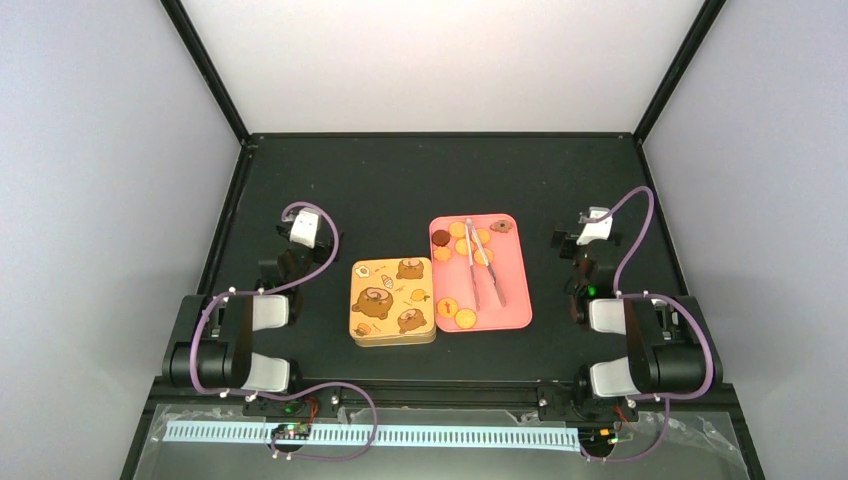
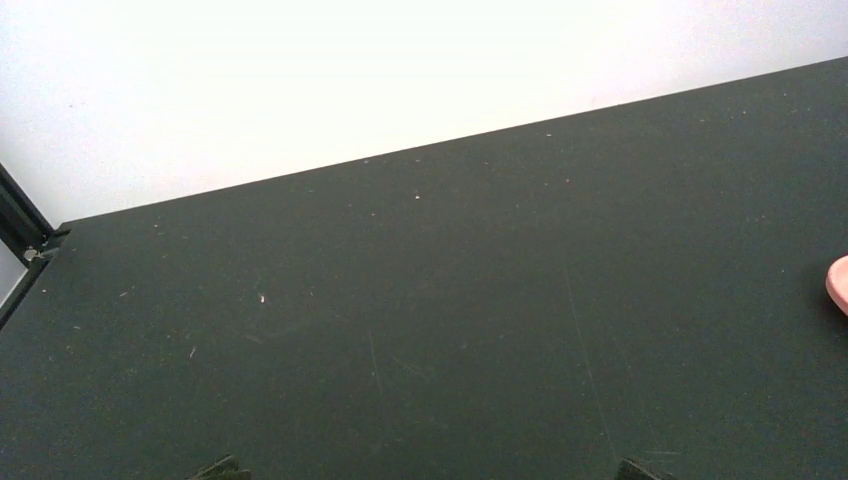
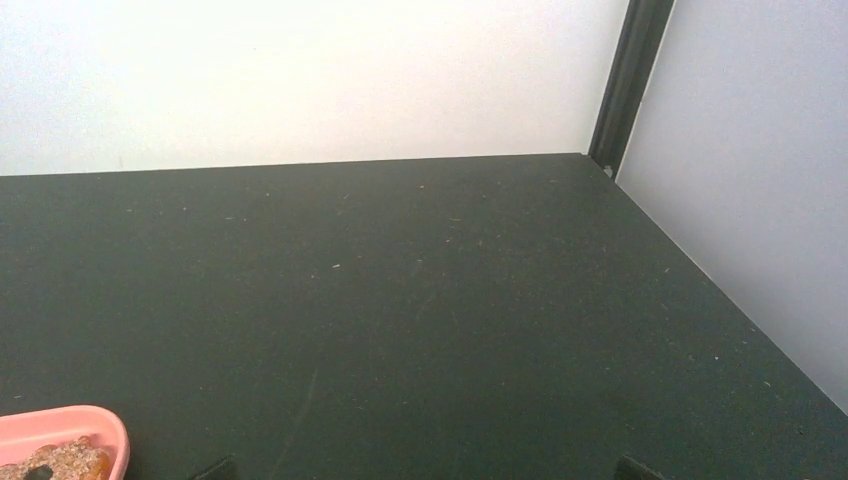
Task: Pack the cookies
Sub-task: Reset both arms
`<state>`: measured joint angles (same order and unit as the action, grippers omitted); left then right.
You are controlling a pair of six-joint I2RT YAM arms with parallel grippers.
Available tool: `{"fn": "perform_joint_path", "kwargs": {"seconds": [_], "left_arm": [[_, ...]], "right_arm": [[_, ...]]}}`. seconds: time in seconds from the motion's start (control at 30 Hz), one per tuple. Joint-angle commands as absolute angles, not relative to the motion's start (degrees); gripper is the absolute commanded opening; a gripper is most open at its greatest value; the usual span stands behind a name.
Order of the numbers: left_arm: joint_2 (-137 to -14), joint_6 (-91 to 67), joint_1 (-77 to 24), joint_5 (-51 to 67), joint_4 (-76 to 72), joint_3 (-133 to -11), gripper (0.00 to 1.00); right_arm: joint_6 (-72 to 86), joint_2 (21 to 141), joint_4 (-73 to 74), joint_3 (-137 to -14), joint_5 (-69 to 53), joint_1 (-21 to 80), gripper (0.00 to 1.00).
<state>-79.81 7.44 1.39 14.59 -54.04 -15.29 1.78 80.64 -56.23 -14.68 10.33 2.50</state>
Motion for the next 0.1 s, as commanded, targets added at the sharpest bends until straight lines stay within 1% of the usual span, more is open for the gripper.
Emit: {"fn": "perform_joint_path", "kwargs": {"seconds": [0.0,0.07], "left_arm": [[-79.4,7.2,1.4,15.4,-56.2,-16.3,0.99],[-79.2,7.2,1.4,15.2,-56.2,-16.3,0.99]], "right_arm": [[1.4,80.3,-59.4,-15.6,10.1,2.4,1.0],[1.4,80.3,-59.5,-15.6,10.1,2.4,1.0]]}}
